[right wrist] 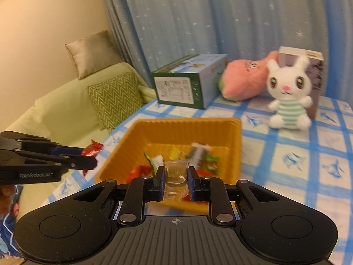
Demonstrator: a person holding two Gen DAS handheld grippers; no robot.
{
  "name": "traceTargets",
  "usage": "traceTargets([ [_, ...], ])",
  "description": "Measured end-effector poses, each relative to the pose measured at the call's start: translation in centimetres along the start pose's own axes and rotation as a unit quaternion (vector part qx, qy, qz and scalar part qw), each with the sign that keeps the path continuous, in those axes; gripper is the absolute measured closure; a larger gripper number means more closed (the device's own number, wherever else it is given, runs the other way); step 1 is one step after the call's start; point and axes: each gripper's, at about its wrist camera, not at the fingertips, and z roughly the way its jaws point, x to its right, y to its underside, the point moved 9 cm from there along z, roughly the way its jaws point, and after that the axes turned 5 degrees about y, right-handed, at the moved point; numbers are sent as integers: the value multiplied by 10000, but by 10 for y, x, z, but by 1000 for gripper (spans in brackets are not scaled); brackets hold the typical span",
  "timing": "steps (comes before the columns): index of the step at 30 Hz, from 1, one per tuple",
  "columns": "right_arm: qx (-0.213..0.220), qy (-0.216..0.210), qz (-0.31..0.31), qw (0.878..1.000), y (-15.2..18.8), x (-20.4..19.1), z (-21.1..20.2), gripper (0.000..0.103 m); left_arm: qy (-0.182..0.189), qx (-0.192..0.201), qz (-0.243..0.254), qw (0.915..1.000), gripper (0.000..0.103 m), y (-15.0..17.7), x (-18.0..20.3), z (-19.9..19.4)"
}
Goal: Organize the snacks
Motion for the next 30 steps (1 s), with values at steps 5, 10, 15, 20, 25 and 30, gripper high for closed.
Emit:
traceTargets([
  [5, -36, -61, -62, 10000, -16, -16, 28, 82, -76, -66, 20, 9999, 81, -15, -20, 21],
  [10, -115, -54, -102, 9999, -28, -25, 57, 82, -97, -163, -1, 9998, 81, -26, -39, 43],
  [15, -198, -18, -104, 9997, -34, -31, 83, 82, -90, -263, 32, 9996, 81, -36, -53, 66],
  [20, -288, 48, 3, 9996, -38, -30, 105, 82, -65, -423, -9, 9991, 81, -39, -65, 92],
  [25, -366, 129, 99, 9992, -41, -27, 119, 82, -40, -633, -13, 9980, 80, -35, -75, 118],
  [30, -423, 199, 151, 9988, -40, -24, 129, 82, 1, -757, -55, 9971, 80, -33, -79, 135],
])
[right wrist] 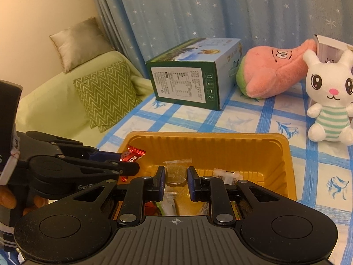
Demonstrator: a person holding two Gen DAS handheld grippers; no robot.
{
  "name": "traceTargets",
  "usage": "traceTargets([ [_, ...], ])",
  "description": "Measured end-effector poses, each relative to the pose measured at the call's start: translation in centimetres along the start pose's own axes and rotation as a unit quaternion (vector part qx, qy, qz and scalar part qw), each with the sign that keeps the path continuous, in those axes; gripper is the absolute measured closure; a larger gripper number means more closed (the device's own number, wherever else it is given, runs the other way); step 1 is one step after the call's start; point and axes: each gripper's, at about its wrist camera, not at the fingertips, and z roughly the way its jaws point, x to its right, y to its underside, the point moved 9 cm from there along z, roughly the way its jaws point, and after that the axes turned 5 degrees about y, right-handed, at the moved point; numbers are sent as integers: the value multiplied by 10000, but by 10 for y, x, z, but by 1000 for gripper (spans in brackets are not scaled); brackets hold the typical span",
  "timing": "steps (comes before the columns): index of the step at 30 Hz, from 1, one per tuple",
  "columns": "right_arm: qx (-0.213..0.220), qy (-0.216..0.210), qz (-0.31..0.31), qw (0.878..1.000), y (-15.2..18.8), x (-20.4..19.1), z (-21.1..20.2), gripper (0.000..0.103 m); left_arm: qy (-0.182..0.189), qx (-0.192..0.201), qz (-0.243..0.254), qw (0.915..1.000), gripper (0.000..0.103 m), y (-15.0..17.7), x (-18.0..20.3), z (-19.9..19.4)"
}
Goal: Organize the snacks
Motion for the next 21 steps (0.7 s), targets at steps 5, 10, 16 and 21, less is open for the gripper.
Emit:
traceTargets([
  [5, -22, 59, 45, 10000, -1, 3, 5, 82, -7, -56, 5, 10000, 80, -2, -2, 10],
  [10, -31, 78, 63, 9999, -2, 4, 8, 82, 7, -68, -48, 10000, 80, -2, -4, 13],
  [16, -54, 54, 75, 9999, -1, 3, 10, 82, 127, -23, -133, 9998, 80, 0, -4, 4],
  [21, -89, 2, 116, 9999, -2, 2, 16, 82, 167, 24, -201, 9997, 80, -1, -5, -4],
])
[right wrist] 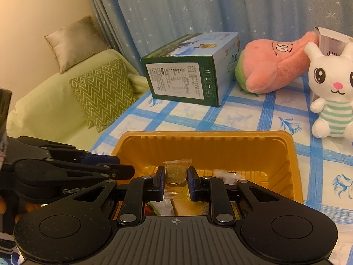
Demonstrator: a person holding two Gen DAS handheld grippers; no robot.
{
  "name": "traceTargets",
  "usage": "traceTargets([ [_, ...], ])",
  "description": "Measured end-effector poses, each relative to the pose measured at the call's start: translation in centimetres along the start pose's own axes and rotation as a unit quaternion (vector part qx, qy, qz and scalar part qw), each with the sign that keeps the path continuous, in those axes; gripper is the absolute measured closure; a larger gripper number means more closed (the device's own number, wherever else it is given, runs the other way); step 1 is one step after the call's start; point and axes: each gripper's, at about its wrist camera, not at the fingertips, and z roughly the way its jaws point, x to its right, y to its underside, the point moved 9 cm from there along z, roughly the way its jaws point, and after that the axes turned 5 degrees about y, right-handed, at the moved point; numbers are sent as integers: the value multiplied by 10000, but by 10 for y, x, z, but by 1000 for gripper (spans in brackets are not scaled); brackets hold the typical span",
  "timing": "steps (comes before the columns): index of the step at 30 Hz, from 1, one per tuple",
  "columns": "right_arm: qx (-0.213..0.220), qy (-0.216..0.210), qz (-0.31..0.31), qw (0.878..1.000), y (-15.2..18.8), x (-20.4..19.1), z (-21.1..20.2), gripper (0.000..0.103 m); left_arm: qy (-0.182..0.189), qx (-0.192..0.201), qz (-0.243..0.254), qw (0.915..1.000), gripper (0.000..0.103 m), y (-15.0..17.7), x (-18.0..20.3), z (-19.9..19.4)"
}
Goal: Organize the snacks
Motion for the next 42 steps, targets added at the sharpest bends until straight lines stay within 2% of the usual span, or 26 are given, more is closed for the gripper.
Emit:
traceTargets([
  [9, -24, -101, -5, 9999, -5, -8, 14, 82, -28, 36, -40, 10000, 80, -1, -5, -3],
  [15, 138, -140, 136, 9997, -14, -8, 20, 81, -47, 38, -59, 10000, 79, 1, -7, -5],
  [23, 29, -70, 245, 9997, -12, 2, 11, 79, -8, 64, -84, 9999, 77, 6, -5, -14],
  [24, -2, -67, 252, 9997, -10, 3, 9, 74, 7, 80, -86, 9999, 77, 7, -3, -17],
  [25, -12, -57, 255, 9997, -8, 5, 6, 65, 25, 96, -86, 9999, 77, 8, -1, -19],
  [27, 21, -31, 266, 9996, -4, 7, -2, 55, 56, 117, -94, 9999, 76, 9, 3, -24],
  [32, 39, -43, 360, 9993, 3, 13, -24, 50, 140, 231, -72, 9996, 76, 13, 15, -40],
  [37, 116, -17, 423, 9990, 9, 18, -50, 40, 178, 317, -65, 9993, 73, 21, 27, -59],
  [42, 218, 40, 453, 9987, 17, 22, -78, 34, 226, 365, -95, 9990, 70, 32, 40, -78],
])
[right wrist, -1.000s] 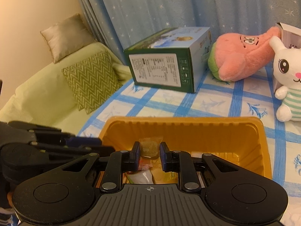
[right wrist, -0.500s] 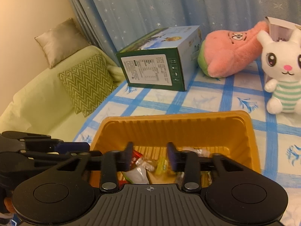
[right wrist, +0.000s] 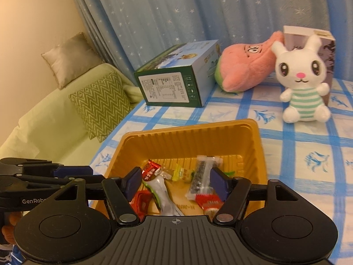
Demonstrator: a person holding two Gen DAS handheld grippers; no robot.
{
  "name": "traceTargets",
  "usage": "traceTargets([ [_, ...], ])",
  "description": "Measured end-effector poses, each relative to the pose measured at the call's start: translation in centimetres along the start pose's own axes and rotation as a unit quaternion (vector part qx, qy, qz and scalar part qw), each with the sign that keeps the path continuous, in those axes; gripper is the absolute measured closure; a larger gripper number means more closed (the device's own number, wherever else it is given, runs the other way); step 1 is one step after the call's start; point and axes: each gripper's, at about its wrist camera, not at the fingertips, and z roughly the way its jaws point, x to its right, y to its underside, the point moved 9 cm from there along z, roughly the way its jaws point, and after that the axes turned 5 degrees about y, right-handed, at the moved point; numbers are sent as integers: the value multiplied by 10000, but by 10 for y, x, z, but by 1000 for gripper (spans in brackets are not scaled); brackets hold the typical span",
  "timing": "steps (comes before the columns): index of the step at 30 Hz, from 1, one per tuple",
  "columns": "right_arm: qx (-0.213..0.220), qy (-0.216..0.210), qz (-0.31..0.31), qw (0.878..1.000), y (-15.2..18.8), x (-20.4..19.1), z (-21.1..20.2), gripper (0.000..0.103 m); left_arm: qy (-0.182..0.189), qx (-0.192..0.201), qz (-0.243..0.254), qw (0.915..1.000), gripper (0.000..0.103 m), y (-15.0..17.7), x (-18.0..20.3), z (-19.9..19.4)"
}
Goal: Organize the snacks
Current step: 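Open both grippers in the orange tray and withdraw toward the red candies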
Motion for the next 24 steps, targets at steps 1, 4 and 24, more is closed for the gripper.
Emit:
traceTargets([
  [1, 20, 4, 10, 10000, 2, 1, -6, 33, -7, 11, 1, 10000, 70, 2, 3, -4],
  [4, 53, 10, 31, 10000, 7, 2, -22, 32, -21, 34, 0, 10000, 69, 10, 11, -16],
  [24, 8, 158, 45, 9999, 79, 27, -130, 30, 92, 33, 55, 9999, 66, 76, 92, -73],
])
